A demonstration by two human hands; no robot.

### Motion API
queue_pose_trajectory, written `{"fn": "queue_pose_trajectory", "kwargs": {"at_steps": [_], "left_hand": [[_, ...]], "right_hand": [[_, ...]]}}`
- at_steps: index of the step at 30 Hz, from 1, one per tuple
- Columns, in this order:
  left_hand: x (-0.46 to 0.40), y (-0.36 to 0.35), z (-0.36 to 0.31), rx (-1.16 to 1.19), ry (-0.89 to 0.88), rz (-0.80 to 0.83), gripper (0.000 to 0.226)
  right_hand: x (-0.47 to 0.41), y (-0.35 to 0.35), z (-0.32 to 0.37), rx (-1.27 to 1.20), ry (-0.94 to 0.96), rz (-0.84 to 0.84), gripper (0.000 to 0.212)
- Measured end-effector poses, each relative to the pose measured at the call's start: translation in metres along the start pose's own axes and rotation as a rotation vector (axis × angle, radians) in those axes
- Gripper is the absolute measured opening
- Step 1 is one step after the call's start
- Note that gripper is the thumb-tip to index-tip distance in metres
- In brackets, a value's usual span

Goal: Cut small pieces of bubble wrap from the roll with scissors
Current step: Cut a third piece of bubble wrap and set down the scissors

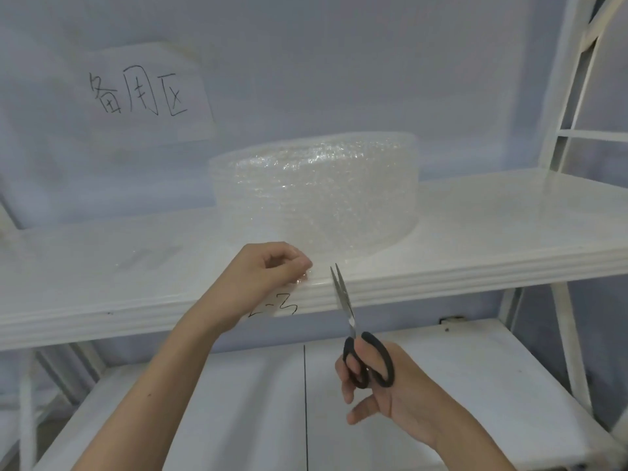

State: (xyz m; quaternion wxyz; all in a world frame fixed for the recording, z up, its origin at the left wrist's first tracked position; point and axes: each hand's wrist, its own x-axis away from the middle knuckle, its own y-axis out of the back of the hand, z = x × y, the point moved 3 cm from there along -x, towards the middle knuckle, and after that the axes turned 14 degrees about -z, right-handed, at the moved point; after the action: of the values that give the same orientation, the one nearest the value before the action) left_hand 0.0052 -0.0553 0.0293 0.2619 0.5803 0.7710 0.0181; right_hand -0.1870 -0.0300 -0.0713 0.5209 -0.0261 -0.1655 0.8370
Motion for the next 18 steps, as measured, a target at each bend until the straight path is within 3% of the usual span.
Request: {"fn": "queue_pose_trajectory", "kwargs": {"at_steps": [3, 18], "left_hand": [[-0.002, -0.002, 0.003, 0.025, 0.005, -0.041, 0.015], [0.003, -0.004, -0.003, 0.039, -0.037, 0.021, 0.014]], "right_hand": [[-0.001, 0.003, -0.007, 0.04, -0.006, 0.044, 0.064], [-0.025, -0.029, 0.03, 0.083, 0.087, 0.023, 0.042]]}}
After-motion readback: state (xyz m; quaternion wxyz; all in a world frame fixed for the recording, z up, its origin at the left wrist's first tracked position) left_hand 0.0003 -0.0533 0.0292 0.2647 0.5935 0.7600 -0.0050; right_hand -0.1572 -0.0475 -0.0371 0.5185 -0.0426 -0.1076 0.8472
